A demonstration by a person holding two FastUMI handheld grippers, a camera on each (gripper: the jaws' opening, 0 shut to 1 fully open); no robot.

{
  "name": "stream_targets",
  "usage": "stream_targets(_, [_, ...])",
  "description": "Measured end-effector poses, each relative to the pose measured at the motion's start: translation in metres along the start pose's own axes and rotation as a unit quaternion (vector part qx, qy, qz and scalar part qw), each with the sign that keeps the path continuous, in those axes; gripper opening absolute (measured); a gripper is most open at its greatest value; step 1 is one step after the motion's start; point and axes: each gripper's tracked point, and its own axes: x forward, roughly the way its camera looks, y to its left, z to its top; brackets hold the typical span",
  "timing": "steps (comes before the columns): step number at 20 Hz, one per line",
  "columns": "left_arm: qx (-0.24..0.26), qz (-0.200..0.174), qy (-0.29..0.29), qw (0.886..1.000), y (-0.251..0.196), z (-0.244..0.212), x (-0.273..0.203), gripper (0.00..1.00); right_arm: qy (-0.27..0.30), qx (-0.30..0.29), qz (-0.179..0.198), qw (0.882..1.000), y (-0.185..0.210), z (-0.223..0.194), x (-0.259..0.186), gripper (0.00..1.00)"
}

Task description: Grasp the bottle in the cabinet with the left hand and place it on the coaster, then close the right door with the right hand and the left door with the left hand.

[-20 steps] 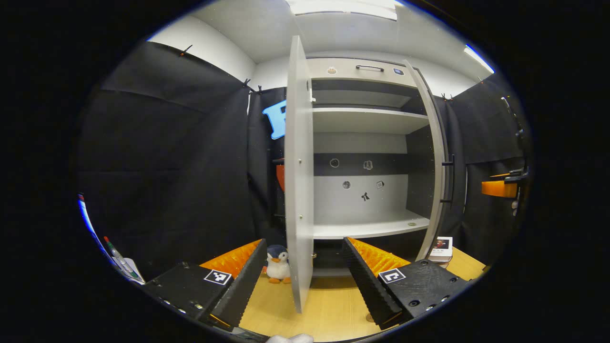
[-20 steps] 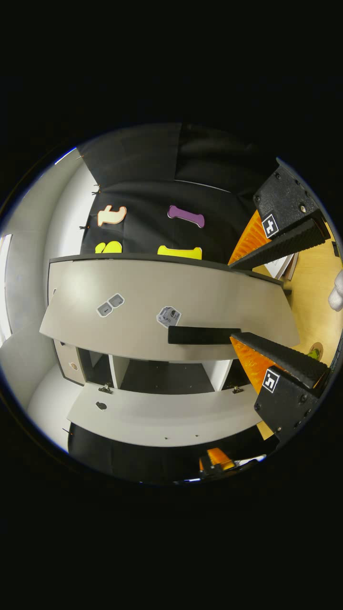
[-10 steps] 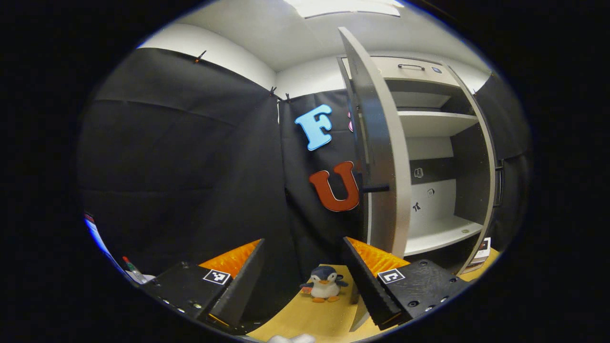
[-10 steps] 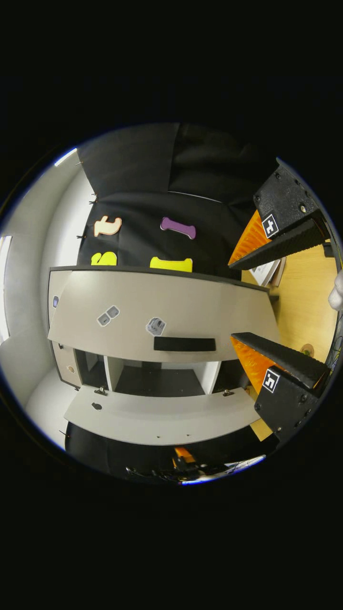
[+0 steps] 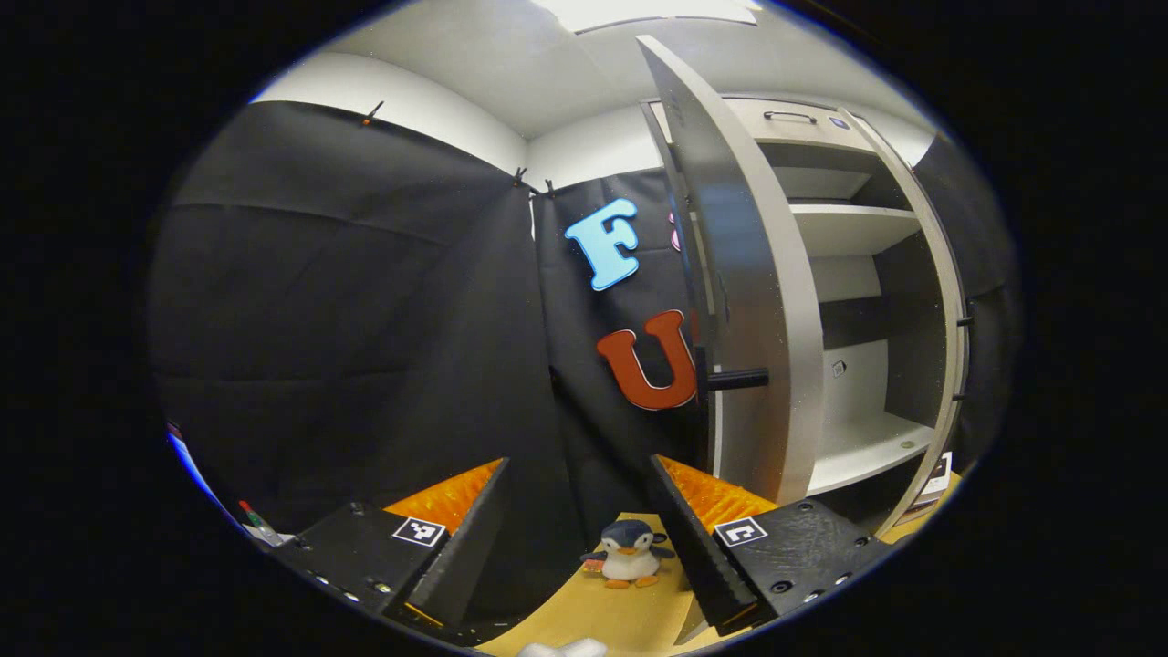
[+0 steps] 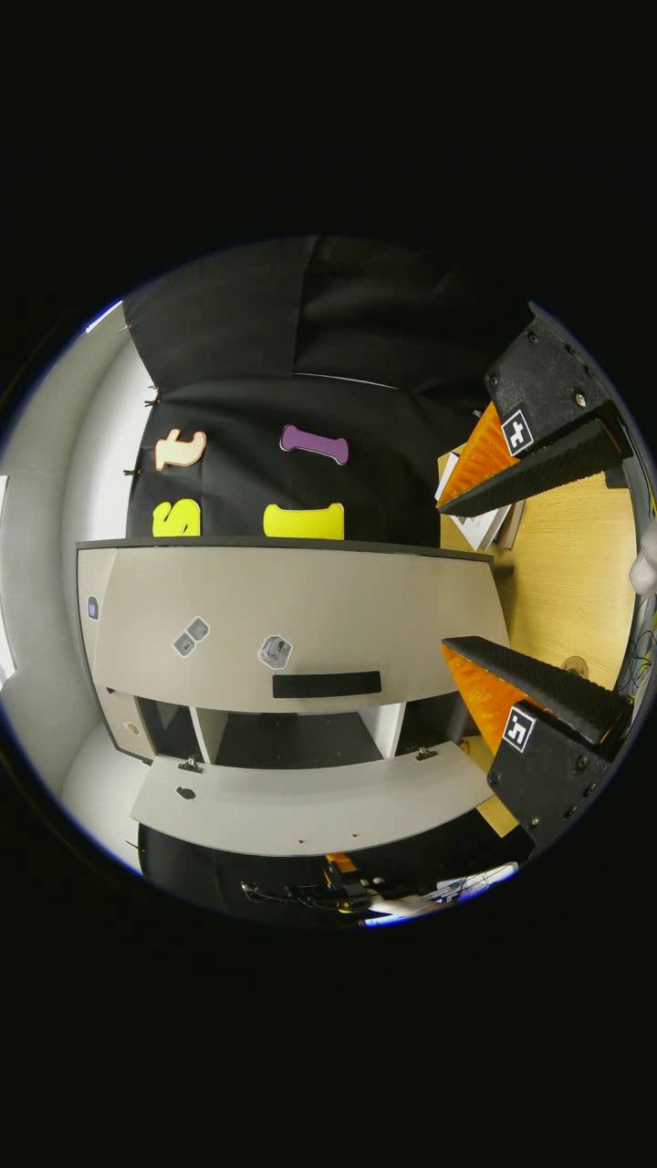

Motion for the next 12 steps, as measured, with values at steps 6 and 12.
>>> stream_targets(6, [0.009, 0.003, 0.002, 1.0, -0.011, 0.002, -0.007, 0.84, -0.01, -0.006, 0.015, 1.0, 0.0, 0.004, 0.003, 0.82])
stream_targets(12, [0.016, -0.029, -0.006, 0.999, -0.051, 0.009, -0.019, 0.87, -0.009, -0.007, 0.018, 1.0, 0.001, 0.002, 0.005, 0.82])
